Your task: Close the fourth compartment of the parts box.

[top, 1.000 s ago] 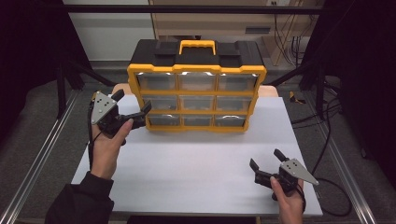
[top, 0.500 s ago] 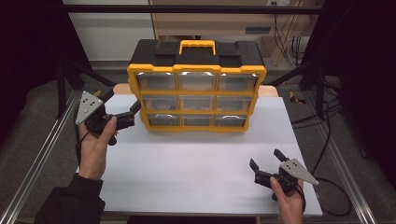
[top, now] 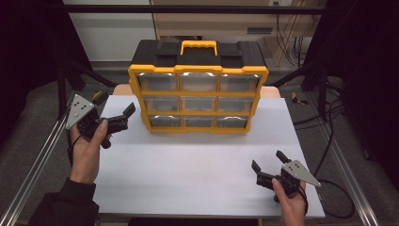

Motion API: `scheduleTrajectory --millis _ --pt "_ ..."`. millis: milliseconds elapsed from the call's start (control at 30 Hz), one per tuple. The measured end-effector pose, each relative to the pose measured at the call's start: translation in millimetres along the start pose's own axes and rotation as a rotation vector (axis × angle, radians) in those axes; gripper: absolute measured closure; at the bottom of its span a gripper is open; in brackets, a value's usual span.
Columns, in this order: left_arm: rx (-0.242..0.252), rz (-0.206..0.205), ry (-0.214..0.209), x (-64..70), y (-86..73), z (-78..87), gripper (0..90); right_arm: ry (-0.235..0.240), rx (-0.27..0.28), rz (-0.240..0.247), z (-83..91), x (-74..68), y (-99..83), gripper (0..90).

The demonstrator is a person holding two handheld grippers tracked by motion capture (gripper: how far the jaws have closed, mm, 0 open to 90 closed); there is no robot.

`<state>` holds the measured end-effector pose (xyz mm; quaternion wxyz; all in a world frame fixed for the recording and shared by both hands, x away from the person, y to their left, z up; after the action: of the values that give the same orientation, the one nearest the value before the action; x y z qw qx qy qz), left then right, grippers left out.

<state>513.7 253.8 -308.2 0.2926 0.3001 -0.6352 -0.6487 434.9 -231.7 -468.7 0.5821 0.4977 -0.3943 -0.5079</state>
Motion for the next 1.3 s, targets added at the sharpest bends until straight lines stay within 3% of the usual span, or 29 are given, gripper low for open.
scheduleTrajectory --millis 533,1300 --pt "-0.002 0.014 0.034 -9.9 -11.9 17.1 0.1 0.003 0.004 0.003 0.3 -0.3 0.2 1.8" --pt "-0.047 0.053 0.018 1.4 -55.5 32.1 0.1 0.008 0.007 0.002 0.7 -0.6 0.3 1.8"
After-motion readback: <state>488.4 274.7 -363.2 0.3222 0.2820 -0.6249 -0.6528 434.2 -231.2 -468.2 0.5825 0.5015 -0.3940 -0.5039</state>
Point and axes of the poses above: each handheld gripper's, and its own axes: z roughly backward along the jaws, y roughly out of its top, x roughly to its right, the point moved 4 cm from there along -z, roughly forward along the jaws, and after that the axes turned 12 degrees about -y, right-handed, at the moved point
